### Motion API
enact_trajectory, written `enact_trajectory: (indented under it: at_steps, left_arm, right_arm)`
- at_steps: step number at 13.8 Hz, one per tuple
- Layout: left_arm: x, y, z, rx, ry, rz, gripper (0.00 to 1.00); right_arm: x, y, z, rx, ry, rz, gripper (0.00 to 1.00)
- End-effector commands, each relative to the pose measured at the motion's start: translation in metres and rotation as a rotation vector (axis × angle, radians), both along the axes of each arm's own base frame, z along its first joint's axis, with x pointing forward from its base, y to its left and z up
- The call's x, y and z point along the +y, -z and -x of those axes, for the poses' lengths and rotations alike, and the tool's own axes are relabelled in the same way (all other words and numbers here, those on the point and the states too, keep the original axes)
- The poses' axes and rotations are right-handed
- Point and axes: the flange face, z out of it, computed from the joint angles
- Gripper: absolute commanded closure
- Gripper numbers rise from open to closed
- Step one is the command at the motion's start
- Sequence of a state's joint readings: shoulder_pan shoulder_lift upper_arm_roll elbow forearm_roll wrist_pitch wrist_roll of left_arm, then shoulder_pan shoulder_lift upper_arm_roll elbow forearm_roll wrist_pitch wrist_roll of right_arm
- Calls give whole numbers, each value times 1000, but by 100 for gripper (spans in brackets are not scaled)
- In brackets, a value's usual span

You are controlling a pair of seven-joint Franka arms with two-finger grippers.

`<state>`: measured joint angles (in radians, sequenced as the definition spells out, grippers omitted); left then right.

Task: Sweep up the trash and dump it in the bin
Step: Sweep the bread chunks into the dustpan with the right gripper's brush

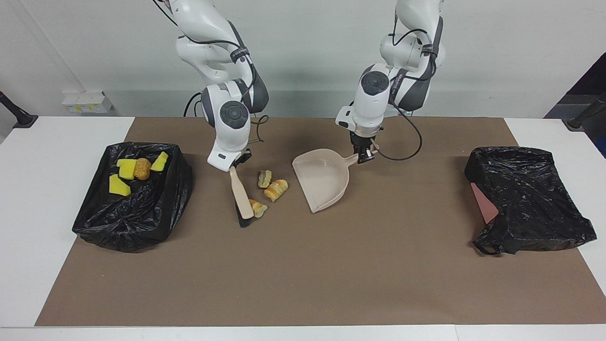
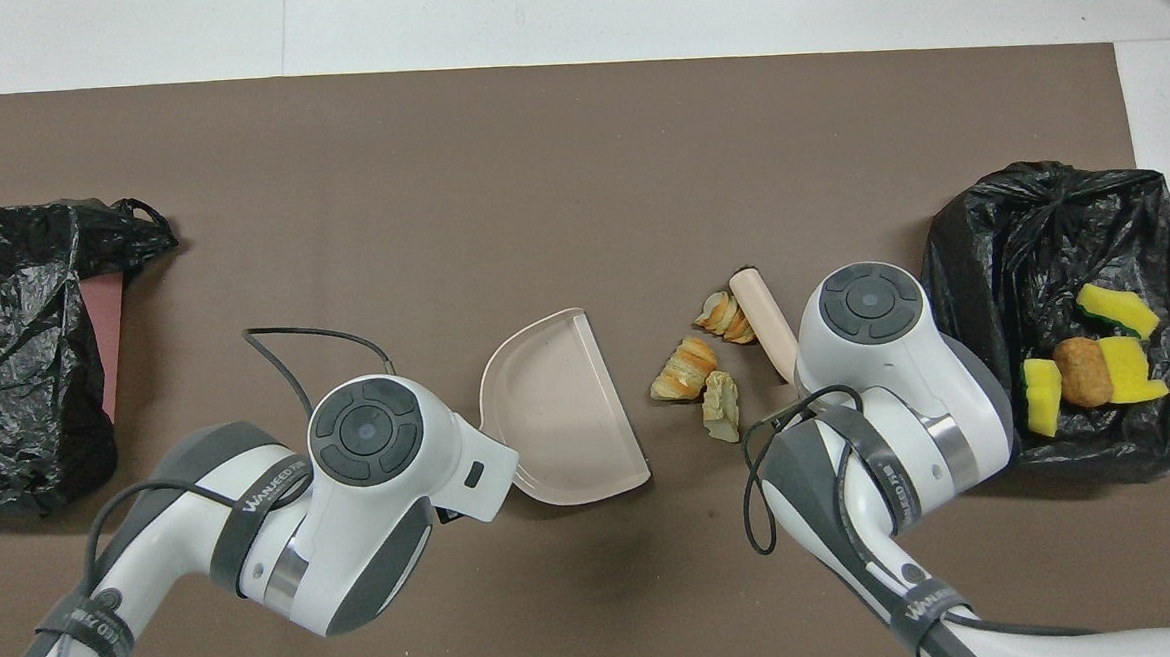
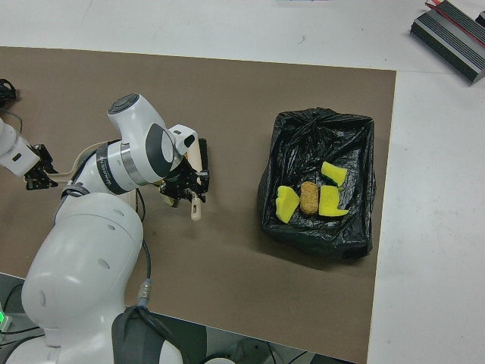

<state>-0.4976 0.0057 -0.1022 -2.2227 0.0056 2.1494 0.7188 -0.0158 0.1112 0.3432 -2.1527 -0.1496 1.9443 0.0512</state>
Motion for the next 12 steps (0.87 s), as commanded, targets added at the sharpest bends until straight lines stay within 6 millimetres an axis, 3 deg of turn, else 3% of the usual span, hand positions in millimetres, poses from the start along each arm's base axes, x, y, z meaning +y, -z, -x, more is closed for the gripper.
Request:
enact_trajectory:
  at_steps: [1,8,10,12]
  left_arm:
    - [0,5,0,-30,20,9,100]
    - [-4,9,1,-48,41,25,100]
    - [-6,16,-2,-73,45,46,100]
    - [-6,17,-7,-75,36,58,100]
  right_arm:
    - [29,11,26,40,20,-56,100]
    - [123,-2,61,132,179,-379,100]
    - [137,-13,63,139,235,-434,100]
    - [132,-43,58,103,244,-438,100]
